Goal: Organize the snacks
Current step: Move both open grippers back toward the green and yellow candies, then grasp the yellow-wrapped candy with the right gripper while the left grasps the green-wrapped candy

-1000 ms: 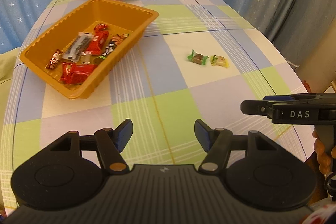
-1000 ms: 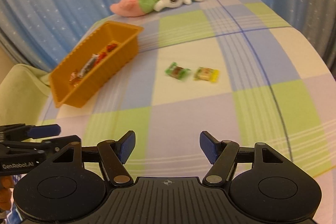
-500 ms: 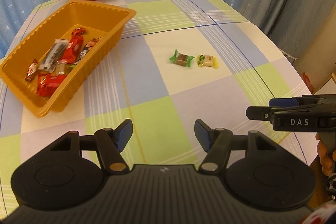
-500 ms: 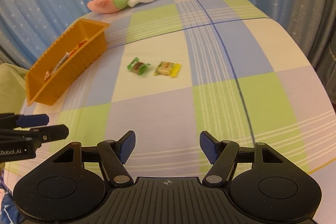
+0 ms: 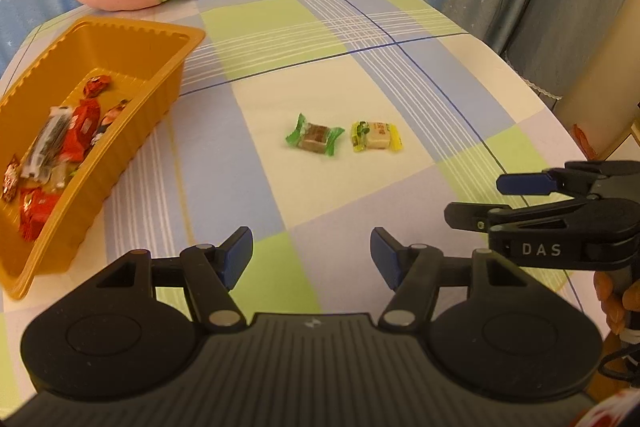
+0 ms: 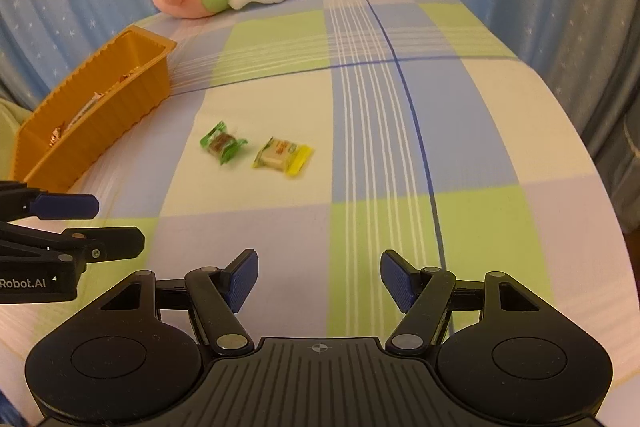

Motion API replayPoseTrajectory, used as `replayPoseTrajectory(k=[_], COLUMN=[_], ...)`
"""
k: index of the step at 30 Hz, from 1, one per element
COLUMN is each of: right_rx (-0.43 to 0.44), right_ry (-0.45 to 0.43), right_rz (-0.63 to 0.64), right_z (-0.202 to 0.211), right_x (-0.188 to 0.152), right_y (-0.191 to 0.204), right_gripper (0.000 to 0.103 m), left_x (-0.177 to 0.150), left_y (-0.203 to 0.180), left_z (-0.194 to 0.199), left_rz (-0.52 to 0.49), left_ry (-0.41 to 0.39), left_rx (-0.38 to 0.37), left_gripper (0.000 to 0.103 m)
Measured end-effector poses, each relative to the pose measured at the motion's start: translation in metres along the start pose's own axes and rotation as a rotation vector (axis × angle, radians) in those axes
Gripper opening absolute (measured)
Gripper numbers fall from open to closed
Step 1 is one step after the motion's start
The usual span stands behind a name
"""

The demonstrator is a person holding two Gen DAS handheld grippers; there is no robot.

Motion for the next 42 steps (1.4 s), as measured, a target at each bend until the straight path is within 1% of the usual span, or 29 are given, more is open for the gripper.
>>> replayPoseTrajectory(k=[6,13,21,25,27,29,31,32,35,37,42], right_rx=[-0.023,-0.015,-0.001,0.012,0.02,0.042,0.055,0.054,0.044,0.032,-0.005], right_ry=[-0.021,-0.026,-0.023,-0.046,-0.052,-0.056,-0.058,-0.06,-0.065,-0.068,-0.069], right_rz=[0.076,0.15,0.263,0.315,0.328,0.336,0.341,0.344,0.33,0.31,0.237], right_z=[-0.019,-0.04,-0.065,-0.074,-0.077,-0.08,-0.081,-0.082,-0.082,-0.081,-0.075], right_x=[0.018,0.036,0.055,0.062,0.065,0.068,0.071,0.072,0.073,0.073,0.073], right_y=[0.001,0.001,0.01,0.014,0.016,0.016,0.017,0.018,0.017,0.013,-0.005], right_gripper=[0.068,0.068,0.067,0.067,0.064,0.052,0.046,0.041,0.031,0.028,0.028], left_x=[0.018,0.036,0.045,0.046,0.048,0.049,0.05,0.051,0.052,0.053,0.056], left_y=[-0.001,0.002,0.011,0.016,0.018,0.019,0.019,0.019,0.015,0.011,0.002], left_z=[-0.021,-0.044,-0.058,-0.06,-0.061,-0.061,-0.061,-0.061,-0.06,-0.059,-0.063], left_rz=[-0.012,-0.027,-0.015,-0.001,0.003,0.004,0.006,0.006,0.0,-0.01,-0.031], left_ry=[0.002,0.016,0.04,0.045,0.049,0.048,0.048,0.048,0.049,0.045,0.036], left_rx=[0.009,0.025,0.032,0.034,0.034,0.034,0.025,0.018,-0.002,-0.018,-0.058], left_gripper=[0.062,0.062,0.062,0.062,0.062,0.062,0.062,0.062,0.061,0.061,0.059])
Point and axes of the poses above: each gripper's, at about its wrist camera, not at the fingertips, and z roughly against the way its jaws point, y to its left, x to its top, the point moved 1 cm from there along -z, roughly the way its jaws point, and after that the axes turned 4 degrees about y, right-handed, at the moved point
